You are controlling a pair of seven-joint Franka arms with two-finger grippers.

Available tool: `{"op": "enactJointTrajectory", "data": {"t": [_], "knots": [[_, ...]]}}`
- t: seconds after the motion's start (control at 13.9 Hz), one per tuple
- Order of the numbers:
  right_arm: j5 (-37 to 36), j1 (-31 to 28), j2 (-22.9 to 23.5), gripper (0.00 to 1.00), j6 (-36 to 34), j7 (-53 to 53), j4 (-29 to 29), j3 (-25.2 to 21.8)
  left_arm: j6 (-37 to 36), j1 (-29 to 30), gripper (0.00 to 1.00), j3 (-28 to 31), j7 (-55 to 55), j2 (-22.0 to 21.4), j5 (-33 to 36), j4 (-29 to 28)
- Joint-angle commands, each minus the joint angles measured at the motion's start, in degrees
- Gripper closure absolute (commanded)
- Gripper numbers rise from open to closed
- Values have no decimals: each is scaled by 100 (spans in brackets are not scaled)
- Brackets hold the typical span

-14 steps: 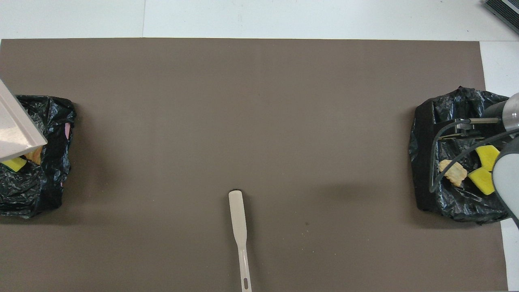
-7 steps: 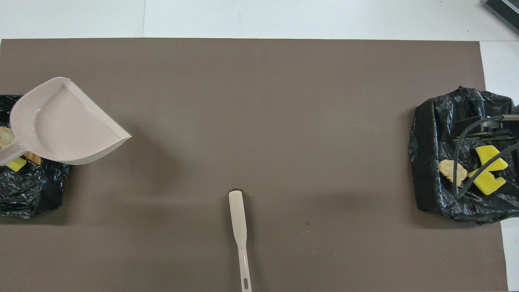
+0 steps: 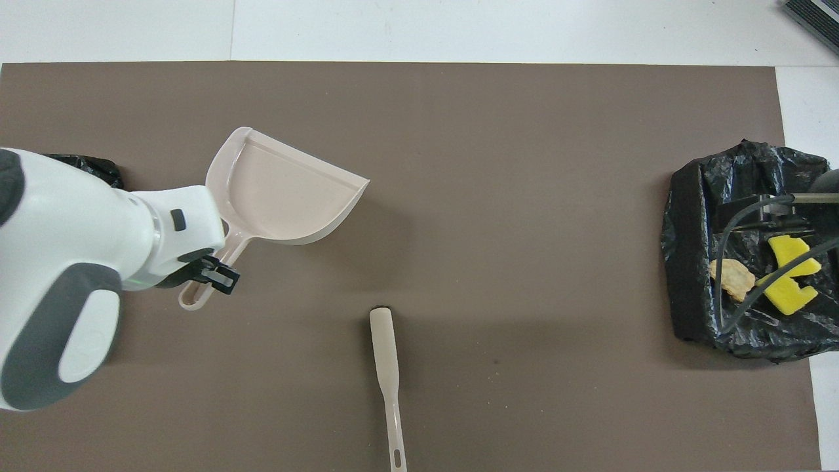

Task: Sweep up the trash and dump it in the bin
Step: 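Carry the empty dustpan with the left gripper to the table center, then set the dustpan down and withdraw the left gripper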

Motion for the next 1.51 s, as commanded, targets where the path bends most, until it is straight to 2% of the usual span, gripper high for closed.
{"op": "enactJointTrajectory", "data": {"t": [0.0,0.36,0.57,0.79,1.44], "knots": [[77,-33,-115,0,-162,-167,-20,-78,876,-406,100,134,-580,390,-250,-93],[104,-481,-142,0,-180,-158,-46,62,2450,-1311,100,143,-2022,1454,-259,30],[104,-447,-238,0,-189,-88,-151,62,2461,-1426,100,143,-2076,1701,-259,171],[104,-412,-283,0,-197,-105,-213,62,2462,-1532,100,143,-2724,1789,-233,215],[95,-403,-248,0,-180,-96,-169,80,2496,-1620,100,134,-3095,1903,-215,92]]}}
